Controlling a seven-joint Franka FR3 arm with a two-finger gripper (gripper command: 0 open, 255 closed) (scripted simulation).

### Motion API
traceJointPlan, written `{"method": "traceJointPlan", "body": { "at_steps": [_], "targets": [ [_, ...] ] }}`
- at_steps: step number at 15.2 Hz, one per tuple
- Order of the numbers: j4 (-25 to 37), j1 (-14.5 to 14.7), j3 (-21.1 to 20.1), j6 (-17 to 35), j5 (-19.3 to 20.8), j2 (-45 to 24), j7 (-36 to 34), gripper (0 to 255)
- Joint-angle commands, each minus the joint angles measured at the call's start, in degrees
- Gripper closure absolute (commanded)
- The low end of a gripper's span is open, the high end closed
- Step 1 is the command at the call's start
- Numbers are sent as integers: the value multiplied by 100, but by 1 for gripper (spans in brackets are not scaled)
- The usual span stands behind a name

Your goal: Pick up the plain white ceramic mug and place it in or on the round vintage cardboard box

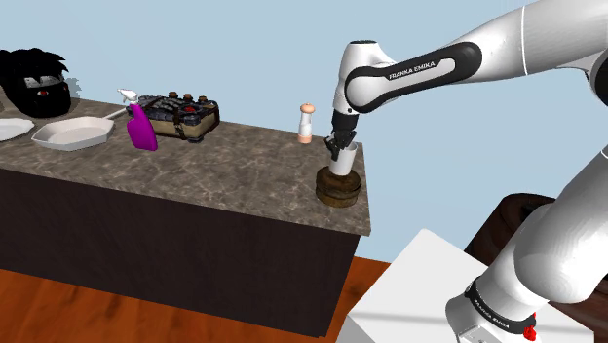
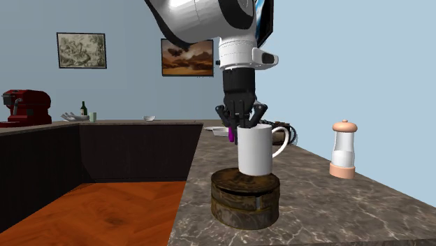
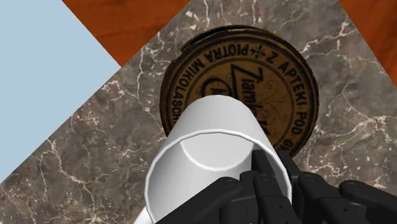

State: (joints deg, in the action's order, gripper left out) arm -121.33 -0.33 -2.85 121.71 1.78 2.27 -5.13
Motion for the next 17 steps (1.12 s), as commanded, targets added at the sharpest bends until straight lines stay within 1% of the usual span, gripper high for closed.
{"method": "traceJointPlan", "body": {
  "at_steps": [1,7,8,13,17],
  "targets": [
    [-36,-2,2,68,3,-29,2,255],
    [-35,-2,2,68,3,-30,2,255],
    [-35,-2,2,68,3,-30,2,0],
    [-35,-2,2,68,3,-30,2,0],
    [420,6,-4,-641,-23,224,18,0]
  ]
}}
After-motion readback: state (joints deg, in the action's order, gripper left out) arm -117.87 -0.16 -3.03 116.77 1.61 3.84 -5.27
